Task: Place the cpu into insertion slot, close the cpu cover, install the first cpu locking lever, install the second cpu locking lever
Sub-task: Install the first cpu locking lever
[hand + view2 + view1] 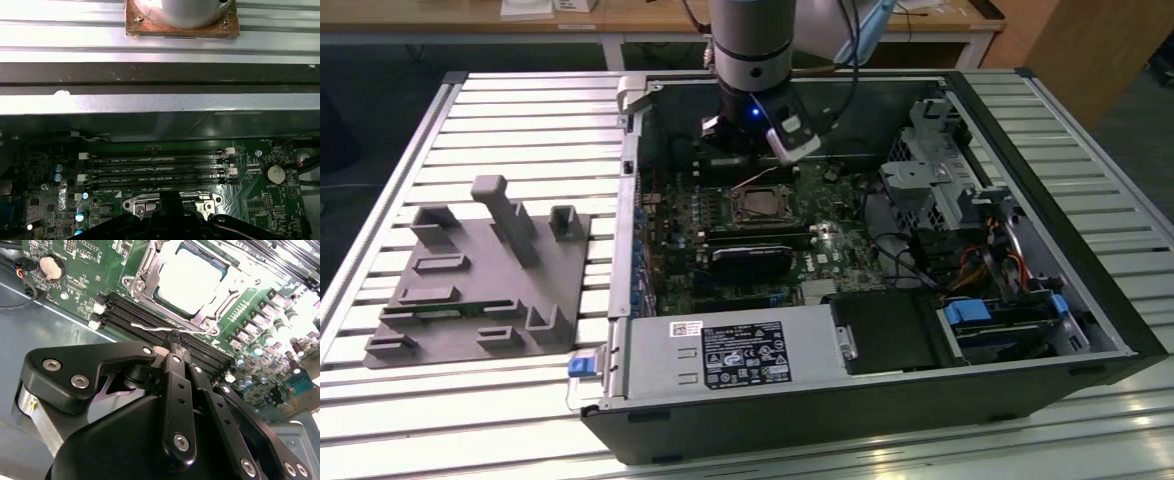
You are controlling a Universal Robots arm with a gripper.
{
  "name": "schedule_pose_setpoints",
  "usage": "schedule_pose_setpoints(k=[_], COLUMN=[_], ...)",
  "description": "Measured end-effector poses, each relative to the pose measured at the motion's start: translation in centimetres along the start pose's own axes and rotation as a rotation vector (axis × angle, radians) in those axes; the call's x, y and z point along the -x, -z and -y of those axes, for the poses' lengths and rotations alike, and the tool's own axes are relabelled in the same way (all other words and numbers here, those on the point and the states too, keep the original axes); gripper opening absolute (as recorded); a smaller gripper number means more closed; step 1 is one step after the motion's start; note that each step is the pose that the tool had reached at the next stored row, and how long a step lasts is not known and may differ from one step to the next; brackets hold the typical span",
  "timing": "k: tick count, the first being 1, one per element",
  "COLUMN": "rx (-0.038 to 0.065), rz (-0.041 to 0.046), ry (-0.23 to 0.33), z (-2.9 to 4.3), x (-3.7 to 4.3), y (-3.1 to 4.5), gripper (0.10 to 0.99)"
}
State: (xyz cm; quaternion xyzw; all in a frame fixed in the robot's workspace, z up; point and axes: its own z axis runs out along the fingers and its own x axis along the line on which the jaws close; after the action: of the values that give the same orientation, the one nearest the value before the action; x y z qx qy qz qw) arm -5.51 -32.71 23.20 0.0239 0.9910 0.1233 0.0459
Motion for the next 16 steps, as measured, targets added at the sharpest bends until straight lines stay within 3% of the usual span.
schedule_pose_setpoints(k=[2, 7, 11, 16], rx=[0.0, 0.0, -0.009, -0.014], rz=[0.005, 0.0077, 0.0087, 0.0089], ry=[0.001, 0.002, 0.003, 0.004], z=[0.09, 0.35, 0.39, 0.34], x=[-0.02, -0.1, -0.03, 0.97], y=[-0.27, -1.14, -1.39, -1.67], gripper=[0.106, 0.106, 0.106, 0.106])
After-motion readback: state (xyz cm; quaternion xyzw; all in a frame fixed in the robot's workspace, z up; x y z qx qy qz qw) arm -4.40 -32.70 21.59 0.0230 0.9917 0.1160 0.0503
